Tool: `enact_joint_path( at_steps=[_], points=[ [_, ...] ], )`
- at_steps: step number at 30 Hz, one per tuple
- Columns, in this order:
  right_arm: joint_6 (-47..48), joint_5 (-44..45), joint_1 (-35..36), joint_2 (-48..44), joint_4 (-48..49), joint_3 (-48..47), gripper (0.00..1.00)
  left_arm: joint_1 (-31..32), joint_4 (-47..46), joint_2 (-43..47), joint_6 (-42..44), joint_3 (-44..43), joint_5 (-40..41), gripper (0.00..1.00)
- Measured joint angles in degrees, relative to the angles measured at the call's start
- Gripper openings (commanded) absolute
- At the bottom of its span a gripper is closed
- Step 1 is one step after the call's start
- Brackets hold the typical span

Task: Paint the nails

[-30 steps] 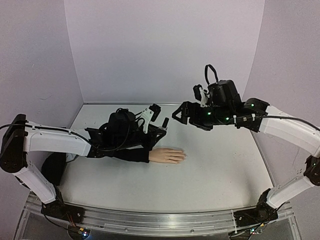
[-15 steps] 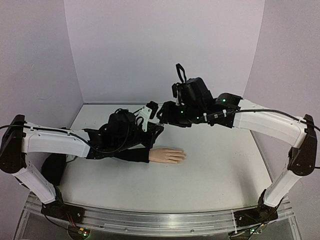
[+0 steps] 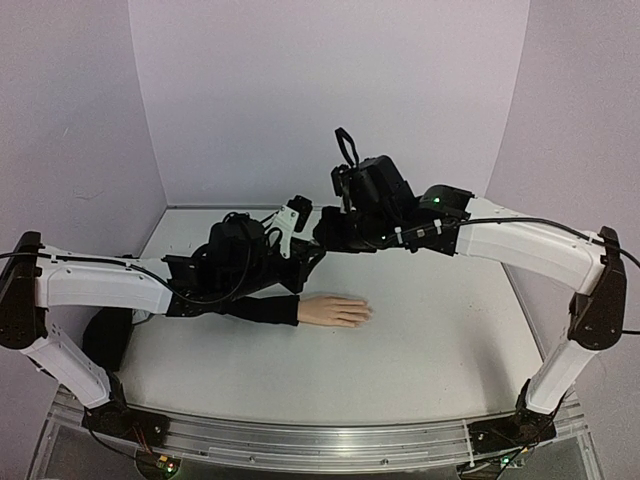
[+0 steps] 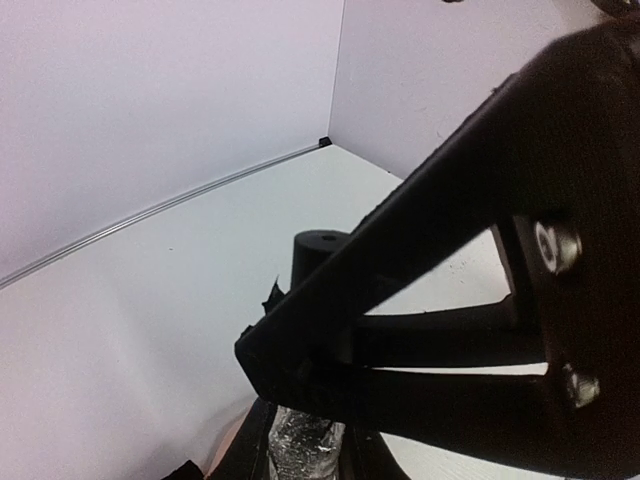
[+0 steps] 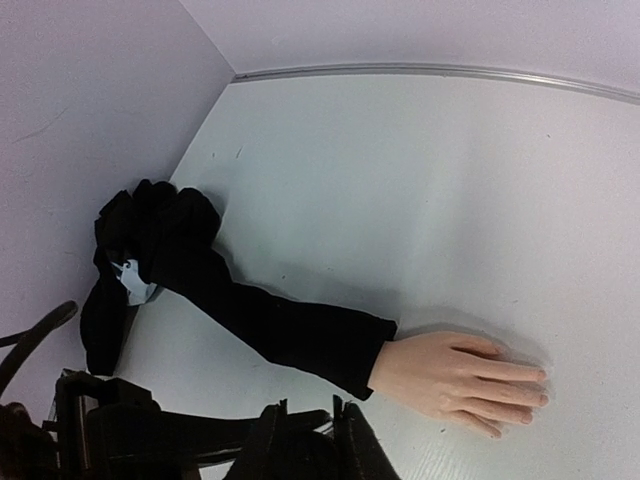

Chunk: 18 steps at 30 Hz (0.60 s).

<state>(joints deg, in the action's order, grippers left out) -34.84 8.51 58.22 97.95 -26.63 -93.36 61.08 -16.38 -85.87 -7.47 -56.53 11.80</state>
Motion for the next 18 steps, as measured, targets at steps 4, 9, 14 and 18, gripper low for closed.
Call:
enact_joint_path(
  at_steps=[4, 9, 14, 18],
  points=[
    [4.0, -1.1, 0.0, -0.1, 0.4, 0.2, 0.00, -0.4, 0.6, 1.0, 0.0, 0.6, -2.3, 0.00],
    [15.5, -11.8, -0.5, -5.0, 5.9, 7.3, 0.00, -1.7, 3.5, 4.6, -0.2, 2.0, -12.4, 0.00],
    [27.4, -32.3, -2.3, -12.4, 7.0, 13.5, 0.00, -4.9, 5.9, 7.9, -2.4, 2.1, -38.3, 0.00],
    [30.9, -44.2, -3.0, -13.0, 9.8, 14.0, 0.00, -8.7, 4.6, 8.8, -5.7, 2.1, -56.2, 0.00]
  ],
)
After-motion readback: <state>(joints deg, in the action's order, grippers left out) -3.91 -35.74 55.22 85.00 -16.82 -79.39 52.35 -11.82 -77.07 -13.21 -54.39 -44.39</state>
